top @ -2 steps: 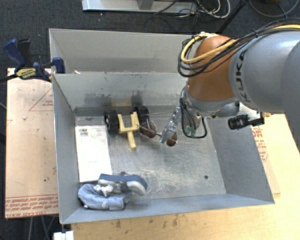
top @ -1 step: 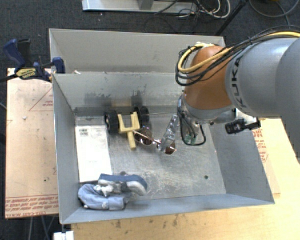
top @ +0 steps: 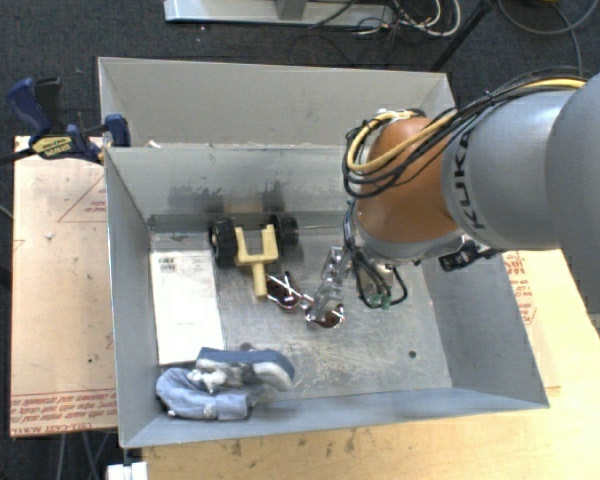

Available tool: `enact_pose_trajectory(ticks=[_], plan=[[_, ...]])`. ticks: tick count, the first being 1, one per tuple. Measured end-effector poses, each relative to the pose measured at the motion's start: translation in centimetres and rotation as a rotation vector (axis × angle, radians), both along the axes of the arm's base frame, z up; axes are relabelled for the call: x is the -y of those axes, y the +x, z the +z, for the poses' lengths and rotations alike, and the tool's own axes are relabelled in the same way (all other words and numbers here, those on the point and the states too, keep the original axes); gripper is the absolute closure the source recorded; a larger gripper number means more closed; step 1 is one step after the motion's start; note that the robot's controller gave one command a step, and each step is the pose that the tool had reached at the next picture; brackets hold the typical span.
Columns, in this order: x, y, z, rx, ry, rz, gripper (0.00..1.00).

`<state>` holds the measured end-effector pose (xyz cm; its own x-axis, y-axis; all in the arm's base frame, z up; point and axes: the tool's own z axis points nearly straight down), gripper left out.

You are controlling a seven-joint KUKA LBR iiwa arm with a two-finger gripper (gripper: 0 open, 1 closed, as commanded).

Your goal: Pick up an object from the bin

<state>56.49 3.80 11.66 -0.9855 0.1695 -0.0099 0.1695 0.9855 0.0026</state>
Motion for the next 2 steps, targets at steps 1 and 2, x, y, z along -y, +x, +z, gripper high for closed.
enact_pose_trajectory(ticks=[1, 2], plan=[[-0.7, -0.2, 1.3, -0.023, -0.001, 0.086, 1.0], [-1.0, 0.6, 7.5, -0.005, 0.002, 0.007, 1.0]])
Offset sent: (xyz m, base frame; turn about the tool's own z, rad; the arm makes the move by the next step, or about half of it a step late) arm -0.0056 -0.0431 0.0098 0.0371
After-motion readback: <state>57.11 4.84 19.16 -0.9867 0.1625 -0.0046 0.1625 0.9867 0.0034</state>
